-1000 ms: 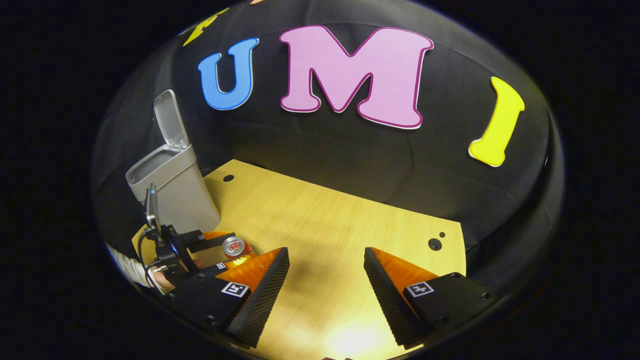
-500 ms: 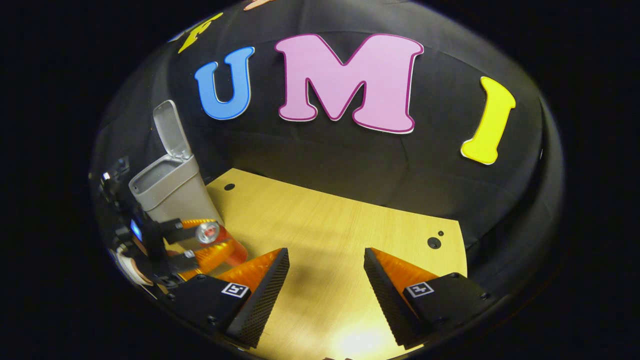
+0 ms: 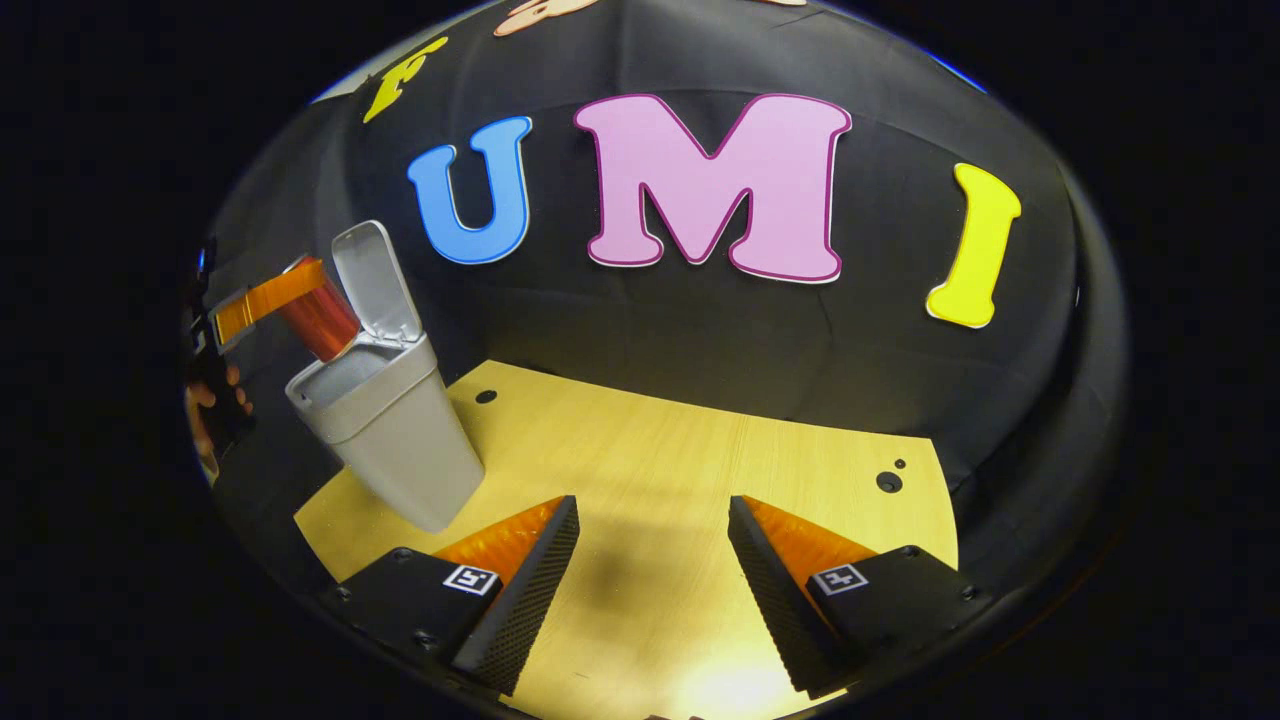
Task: Press the lid of the desktop garbage bin to open it, pick up the crumpled paper on the desktop and throw it into the bin, then pick up the pop can on the desktop and drop it into the bin, and finally close the garbage bin lid.
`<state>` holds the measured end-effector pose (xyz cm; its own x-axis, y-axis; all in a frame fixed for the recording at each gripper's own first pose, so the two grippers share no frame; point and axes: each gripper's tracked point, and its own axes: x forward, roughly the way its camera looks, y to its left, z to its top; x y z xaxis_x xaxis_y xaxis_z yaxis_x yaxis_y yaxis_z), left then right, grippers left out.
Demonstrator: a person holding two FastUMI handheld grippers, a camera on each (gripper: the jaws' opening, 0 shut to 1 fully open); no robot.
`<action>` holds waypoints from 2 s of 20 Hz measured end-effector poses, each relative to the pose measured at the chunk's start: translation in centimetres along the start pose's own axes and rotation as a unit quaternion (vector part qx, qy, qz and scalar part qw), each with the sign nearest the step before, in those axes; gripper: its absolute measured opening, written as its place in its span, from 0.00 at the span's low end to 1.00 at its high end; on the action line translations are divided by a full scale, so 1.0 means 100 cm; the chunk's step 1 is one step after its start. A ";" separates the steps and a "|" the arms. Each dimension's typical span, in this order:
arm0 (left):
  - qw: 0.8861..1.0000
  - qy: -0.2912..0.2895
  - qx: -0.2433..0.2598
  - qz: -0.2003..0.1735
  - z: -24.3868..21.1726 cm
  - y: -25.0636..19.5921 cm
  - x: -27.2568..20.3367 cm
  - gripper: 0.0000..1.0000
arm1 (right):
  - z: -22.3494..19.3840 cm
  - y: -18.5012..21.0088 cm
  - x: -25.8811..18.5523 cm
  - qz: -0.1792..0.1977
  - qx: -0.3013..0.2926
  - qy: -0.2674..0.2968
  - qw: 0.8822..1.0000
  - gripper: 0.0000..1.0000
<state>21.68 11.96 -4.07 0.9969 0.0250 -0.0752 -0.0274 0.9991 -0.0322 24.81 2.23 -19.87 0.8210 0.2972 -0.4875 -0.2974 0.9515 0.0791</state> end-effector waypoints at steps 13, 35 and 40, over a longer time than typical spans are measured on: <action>0.990 0.123 0.001 0.065 -0.106 0.091 0.026 0.95 | -0.016 -0.014 -0.051 -0.021 0.021 -0.009 1.000 0.97; 0.997 -0.033 0.040 0.049 0.077 0.106 0.123 0.95 | -0.061 -0.015 -0.063 -0.023 0.090 0.005 0.996 0.97; 0.999 0.019 0.020 0.016 0.052 0.105 0.122 0.98 | -0.054 -0.014 -0.060 -0.016 0.095 0.002 0.995 0.98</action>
<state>33.97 22.93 -0.18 0.9919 0.0560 -0.1142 -0.0551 0.9984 0.0108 17.70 -1.33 -21.78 0.8263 0.2671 -0.4958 -0.1743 0.9584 0.2259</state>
